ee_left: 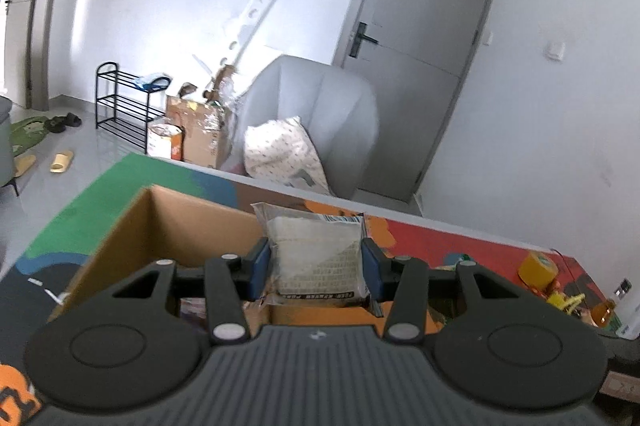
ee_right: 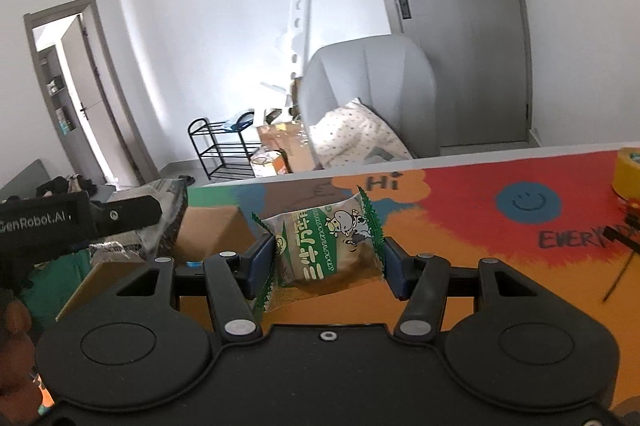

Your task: Organize snacks

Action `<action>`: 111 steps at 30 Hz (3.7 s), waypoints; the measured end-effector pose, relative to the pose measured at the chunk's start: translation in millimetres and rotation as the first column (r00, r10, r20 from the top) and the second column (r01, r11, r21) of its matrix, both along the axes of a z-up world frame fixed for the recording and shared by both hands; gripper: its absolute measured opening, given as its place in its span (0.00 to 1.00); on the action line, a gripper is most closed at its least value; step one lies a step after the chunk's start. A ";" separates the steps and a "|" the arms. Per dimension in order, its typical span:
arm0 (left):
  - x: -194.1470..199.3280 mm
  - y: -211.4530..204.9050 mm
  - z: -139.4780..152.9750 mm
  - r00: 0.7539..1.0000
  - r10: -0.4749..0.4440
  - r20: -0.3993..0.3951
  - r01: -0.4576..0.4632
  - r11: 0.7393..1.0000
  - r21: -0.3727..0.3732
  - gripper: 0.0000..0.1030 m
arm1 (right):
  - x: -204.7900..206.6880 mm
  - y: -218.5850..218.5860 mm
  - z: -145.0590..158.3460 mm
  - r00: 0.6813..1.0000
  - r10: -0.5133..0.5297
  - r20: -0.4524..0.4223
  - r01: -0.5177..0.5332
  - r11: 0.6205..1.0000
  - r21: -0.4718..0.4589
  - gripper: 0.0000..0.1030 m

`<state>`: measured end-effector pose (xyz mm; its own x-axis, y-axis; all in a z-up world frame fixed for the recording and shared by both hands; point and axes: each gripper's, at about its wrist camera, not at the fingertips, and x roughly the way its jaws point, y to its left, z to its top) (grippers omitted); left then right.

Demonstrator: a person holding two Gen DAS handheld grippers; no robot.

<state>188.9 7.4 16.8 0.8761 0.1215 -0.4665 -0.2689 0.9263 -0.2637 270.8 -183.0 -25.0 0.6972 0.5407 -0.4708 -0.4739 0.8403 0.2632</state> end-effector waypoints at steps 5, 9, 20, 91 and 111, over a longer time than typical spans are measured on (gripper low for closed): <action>-6.1 25.0 5.6 0.999 0.042 0.002 -0.042 0.999 -0.004 0.45 | -0.4 15.4 5.0 1.000 0.025 0.012 -0.025 1.000 -0.002 0.53; -8.6 40.4 6.9 0.998 0.057 -0.008 -0.057 0.998 0.000 0.45 | 1.0 27.6 6.7 0.999 0.049 0.011 -0.049 0.999 0.000 0.53; -1.8 74.9 -3.0 0.995 0.092 -0.045 -0.093 0.995 -0.022 0.46 | 5.4 61.6 10.4 0.994 0.106 0.018 -0.106 0.994 -0.011 0.53; -40.2 55.2 9.5 0.995 0.072 -0.068 -0.071 0.997 0.005 0.97 | -22.8 14.2 23.3 0.999 0.036 -0.027 -0.035 0.999 0.012 1.00; -65.2 24.1 23.2 0.992 -0.086 -0.089 0.089 0.996 0.020 1.00 | -53.6 -48.7 33.3 0.997 -0.030 -0.064 0.032 0.999 0.030 1.00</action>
<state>123.7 31.5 40.0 0.8395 0.0584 -0.5402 -0.2078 0.9532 -0.2198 217.1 -231.7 8.3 0.6832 0.5339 -0.4981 -0.4289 0.8455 0.3180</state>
